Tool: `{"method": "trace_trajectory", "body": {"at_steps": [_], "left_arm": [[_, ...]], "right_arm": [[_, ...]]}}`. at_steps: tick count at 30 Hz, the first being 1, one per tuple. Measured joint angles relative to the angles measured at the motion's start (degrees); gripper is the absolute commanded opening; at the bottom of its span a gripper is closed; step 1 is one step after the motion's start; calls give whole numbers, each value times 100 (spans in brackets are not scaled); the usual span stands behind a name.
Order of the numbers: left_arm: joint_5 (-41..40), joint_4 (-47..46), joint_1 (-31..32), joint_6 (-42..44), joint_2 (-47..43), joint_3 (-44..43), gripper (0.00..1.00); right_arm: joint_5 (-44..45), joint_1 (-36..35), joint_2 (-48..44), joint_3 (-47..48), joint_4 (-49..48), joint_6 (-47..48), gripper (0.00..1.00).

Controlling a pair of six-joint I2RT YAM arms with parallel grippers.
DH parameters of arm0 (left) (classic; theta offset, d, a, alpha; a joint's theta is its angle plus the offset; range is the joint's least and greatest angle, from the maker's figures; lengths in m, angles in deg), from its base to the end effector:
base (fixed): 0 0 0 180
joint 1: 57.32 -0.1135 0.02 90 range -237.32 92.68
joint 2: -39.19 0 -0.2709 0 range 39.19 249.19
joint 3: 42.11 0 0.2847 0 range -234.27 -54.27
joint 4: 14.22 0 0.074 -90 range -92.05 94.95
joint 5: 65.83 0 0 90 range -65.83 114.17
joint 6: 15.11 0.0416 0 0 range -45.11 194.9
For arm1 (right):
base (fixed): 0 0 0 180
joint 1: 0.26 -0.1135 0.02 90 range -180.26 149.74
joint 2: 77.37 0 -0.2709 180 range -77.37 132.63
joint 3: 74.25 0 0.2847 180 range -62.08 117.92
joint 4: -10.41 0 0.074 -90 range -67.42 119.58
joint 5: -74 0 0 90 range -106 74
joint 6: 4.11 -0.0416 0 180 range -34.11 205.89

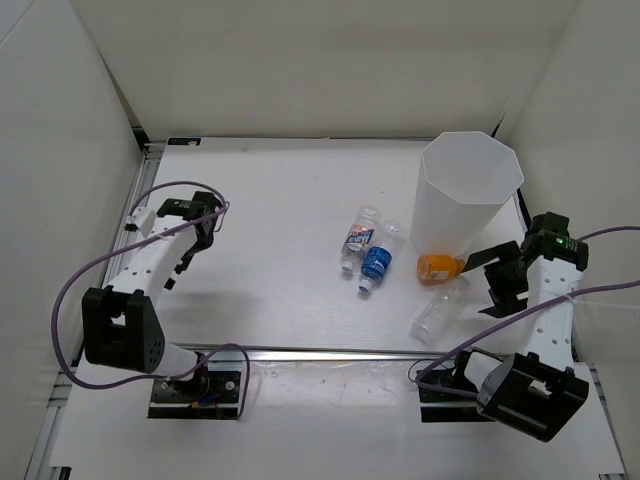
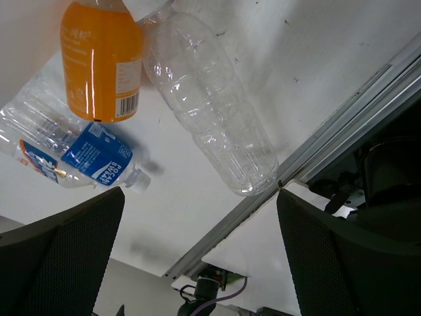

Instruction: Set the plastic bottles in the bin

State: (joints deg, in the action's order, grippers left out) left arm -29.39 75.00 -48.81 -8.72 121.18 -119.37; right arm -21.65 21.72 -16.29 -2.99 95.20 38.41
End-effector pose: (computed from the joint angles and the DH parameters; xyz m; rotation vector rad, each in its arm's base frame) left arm 0.2613 -0.0053 0.2598 -1.4087 1.9001 0.8870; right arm 0.1868 -0.0710 0.2897 1.6322 2.3885 0.2255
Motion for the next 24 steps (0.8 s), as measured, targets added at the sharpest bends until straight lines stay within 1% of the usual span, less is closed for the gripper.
{"method": "trace_trajectory", "body": {"at_steps": [4,7,9,14,20,24], "left_arm": [[841,2,739,483,-111,-2,100],[1128,0,1211,890,-393,-68,100],[1285,-57,1375,1246,-669,-175,100],[1434,-229,1587,1790,-940,-442,100],[1436,-98,2076,1978,-542,-516,100],[1438,-55,2350,1978,-326,-516,100]], "right_arm": [[-188,-2,177,-260,-227,146,100],[-223,-96,240,-586,-448,208,100],[-199,-236,267,-774,-610,251,100],[-136,-374,354,-1266,-1093,299,100],[79,-417,890,-1600,-1670,284,100],[304,-713,1438,-1641,-1989,208,100]]}}
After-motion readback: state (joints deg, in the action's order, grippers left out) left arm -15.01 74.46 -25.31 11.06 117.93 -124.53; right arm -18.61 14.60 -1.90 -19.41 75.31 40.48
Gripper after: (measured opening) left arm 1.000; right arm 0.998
